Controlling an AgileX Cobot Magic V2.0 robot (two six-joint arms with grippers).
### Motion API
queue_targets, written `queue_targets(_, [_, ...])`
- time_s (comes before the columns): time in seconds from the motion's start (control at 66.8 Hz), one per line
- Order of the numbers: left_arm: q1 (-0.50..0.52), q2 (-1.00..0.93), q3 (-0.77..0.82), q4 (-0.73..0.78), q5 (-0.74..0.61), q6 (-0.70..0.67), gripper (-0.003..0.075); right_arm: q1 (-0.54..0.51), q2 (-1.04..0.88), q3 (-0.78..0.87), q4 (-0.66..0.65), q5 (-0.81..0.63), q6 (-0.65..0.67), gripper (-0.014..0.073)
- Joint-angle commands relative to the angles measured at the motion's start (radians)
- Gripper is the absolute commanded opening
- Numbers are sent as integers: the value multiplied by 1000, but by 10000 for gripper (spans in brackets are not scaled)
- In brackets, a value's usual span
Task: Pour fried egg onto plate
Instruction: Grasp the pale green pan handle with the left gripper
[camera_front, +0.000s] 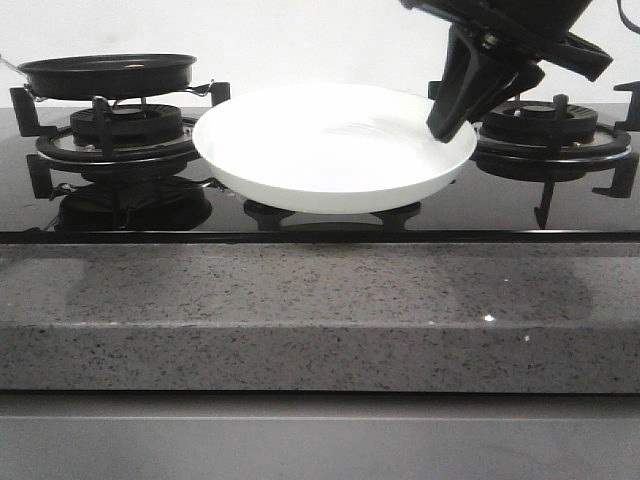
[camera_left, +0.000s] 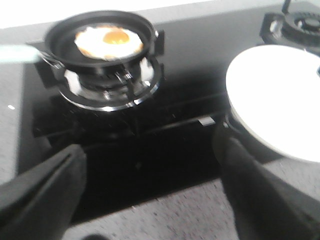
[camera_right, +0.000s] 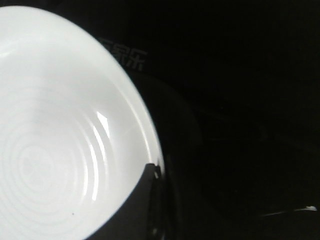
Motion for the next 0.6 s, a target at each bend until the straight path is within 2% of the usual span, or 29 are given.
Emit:
queue_targets(0.0, [29,26,-86,24,-19,-4,599,-1,-36,-24,26,-29,-8,-67])
queue_targets(0.225, [177,209,-266,65,206,-4,600,-1,-36,-24,26,-29,-8,-67])
queue_targets(0.344, [276,318,-320,52,232,-4,599,-1,-36,-24,26,-29,-8,-67])
queue_targets(0.479, [402,442,-377,-41,232,33,599,-1,-36,-24,26,-29,-8,-67])
queue_targets(0.584, [508,533,-428,-225,233,138,599,-1,-36,-24,26,-29,-8,-67])
